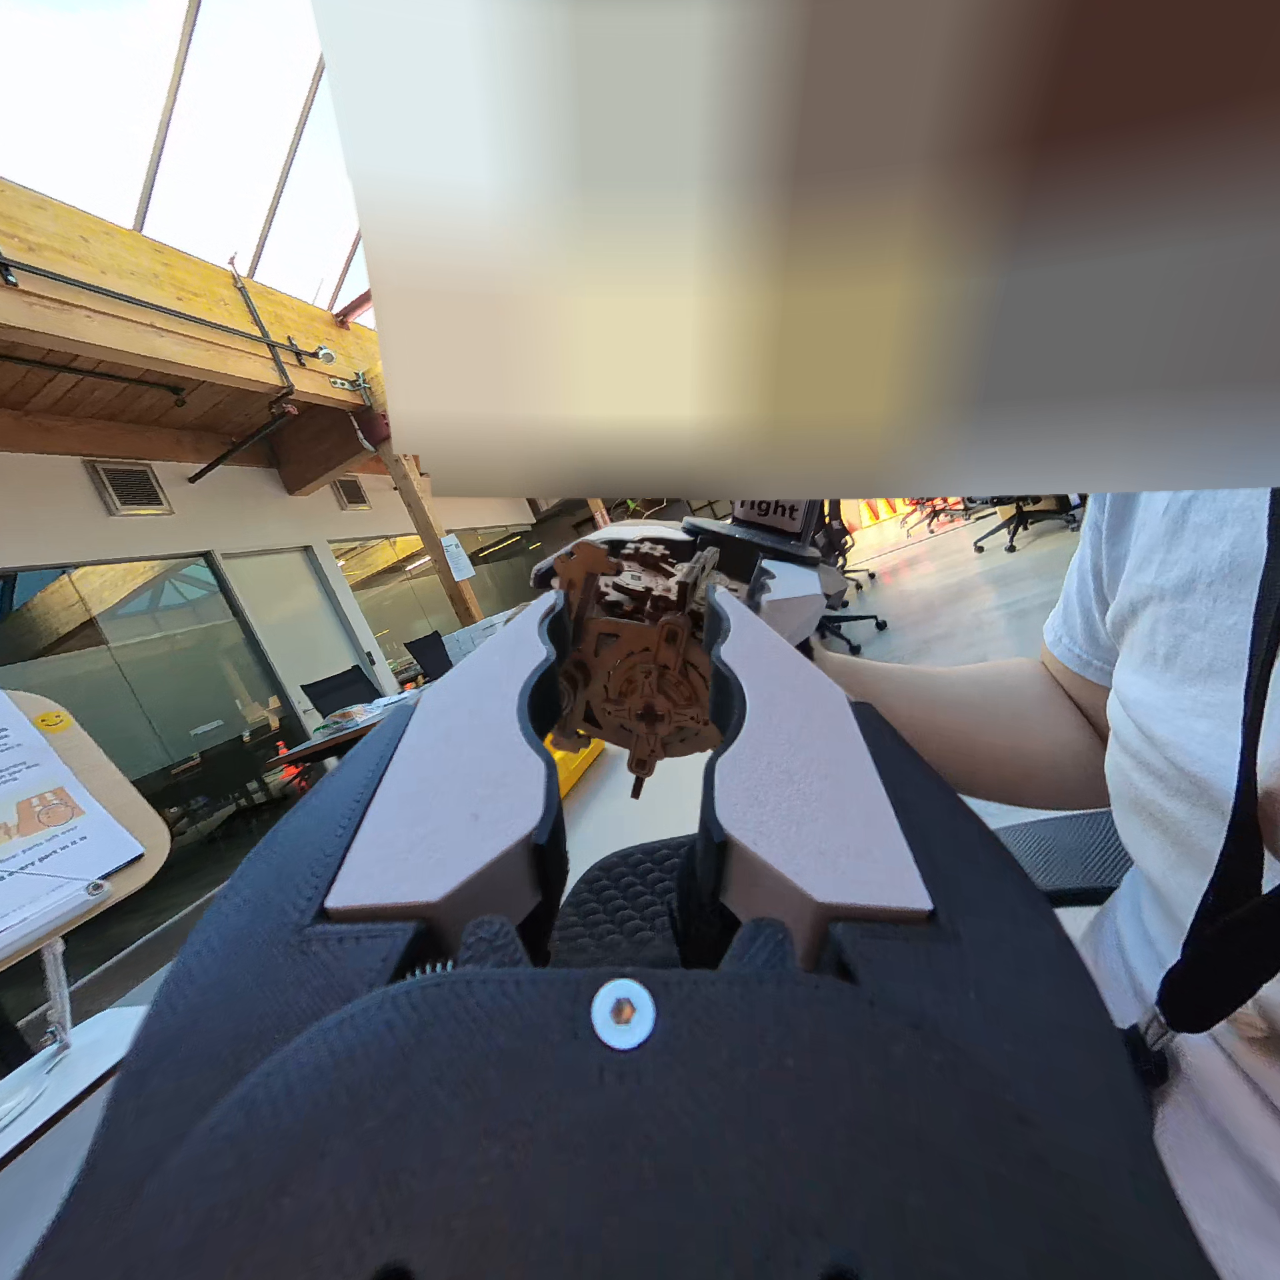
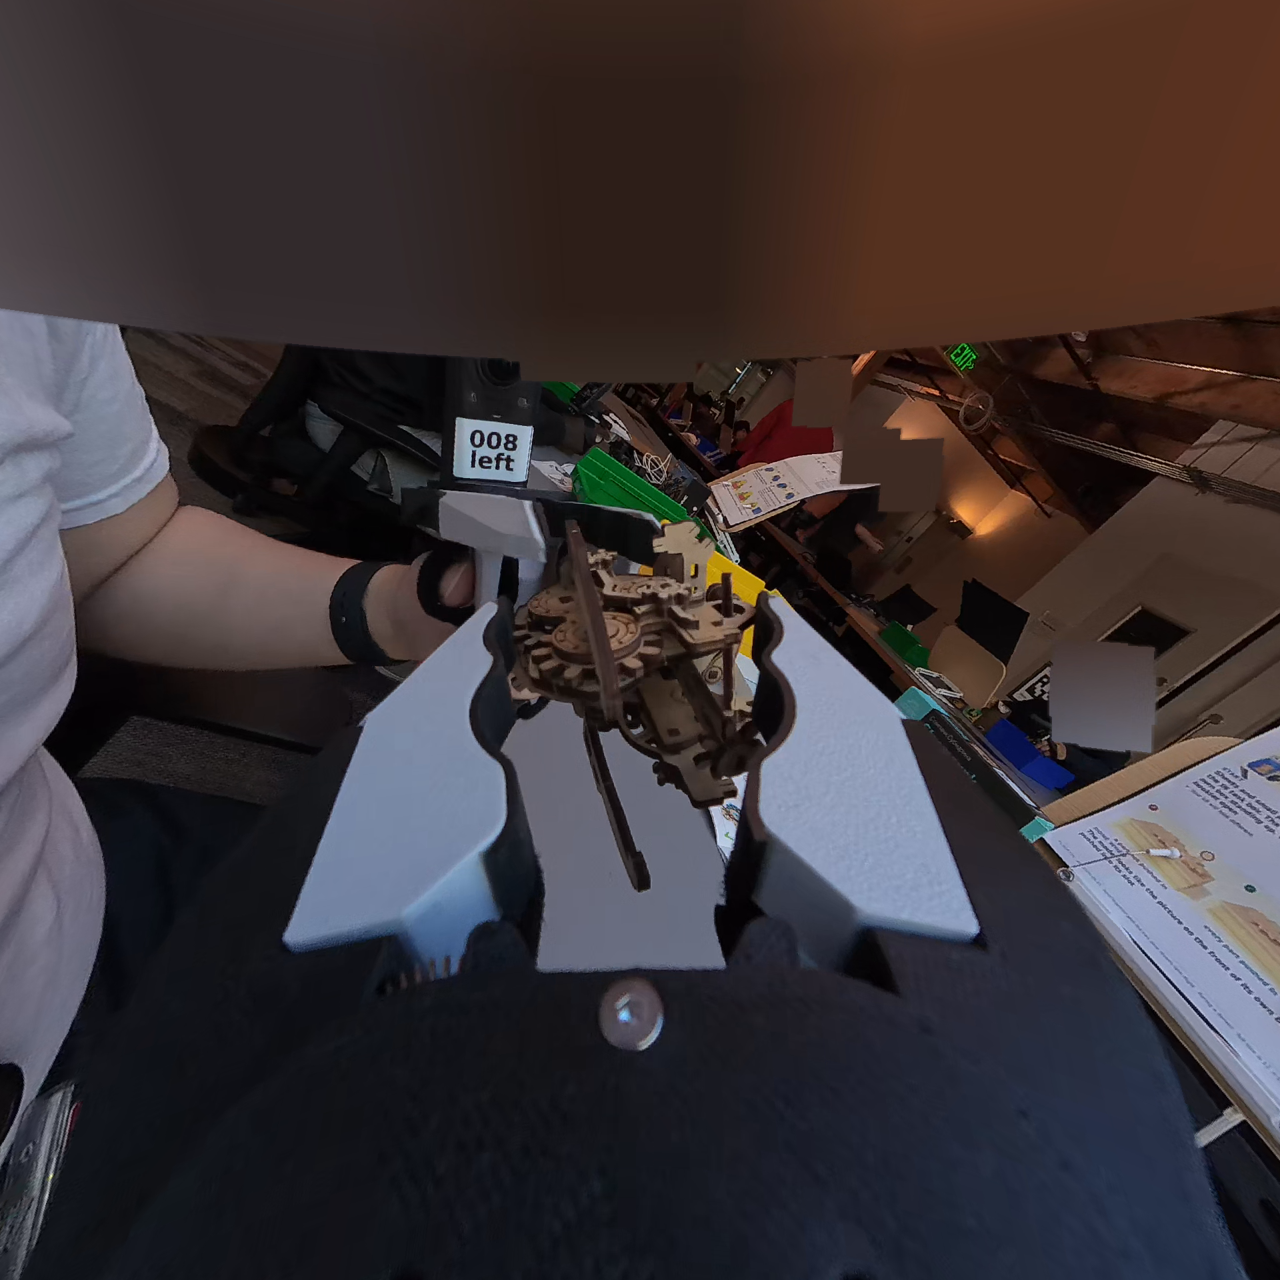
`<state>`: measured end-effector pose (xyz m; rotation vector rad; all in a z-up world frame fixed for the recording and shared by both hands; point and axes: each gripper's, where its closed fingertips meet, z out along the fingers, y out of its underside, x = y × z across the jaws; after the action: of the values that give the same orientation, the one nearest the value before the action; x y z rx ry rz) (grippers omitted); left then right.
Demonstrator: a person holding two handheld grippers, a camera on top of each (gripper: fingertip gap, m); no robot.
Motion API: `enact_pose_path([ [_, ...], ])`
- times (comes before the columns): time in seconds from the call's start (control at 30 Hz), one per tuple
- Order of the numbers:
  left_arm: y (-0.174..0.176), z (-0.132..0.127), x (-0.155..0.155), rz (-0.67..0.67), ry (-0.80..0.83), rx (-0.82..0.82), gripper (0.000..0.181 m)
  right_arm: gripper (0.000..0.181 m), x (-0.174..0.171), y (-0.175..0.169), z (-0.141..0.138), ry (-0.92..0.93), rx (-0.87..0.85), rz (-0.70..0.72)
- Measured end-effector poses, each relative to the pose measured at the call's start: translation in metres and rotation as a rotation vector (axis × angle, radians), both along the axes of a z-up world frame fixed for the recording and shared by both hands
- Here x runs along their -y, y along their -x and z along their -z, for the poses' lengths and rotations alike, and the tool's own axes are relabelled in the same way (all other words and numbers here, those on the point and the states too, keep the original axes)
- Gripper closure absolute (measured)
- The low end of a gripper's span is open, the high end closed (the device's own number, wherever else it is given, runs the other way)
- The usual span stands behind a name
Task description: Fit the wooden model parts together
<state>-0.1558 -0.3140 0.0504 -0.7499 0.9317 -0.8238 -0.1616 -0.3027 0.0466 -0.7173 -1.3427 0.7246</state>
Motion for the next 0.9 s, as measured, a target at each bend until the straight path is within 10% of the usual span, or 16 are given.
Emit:
enact_pose_path([
  [0.9,-0.006,0.01,-0.029,-0.304,-0.059,-0.654,0.147,0.113,-0.019,0.0,-0.002,0.095,0.093,0.013],
])
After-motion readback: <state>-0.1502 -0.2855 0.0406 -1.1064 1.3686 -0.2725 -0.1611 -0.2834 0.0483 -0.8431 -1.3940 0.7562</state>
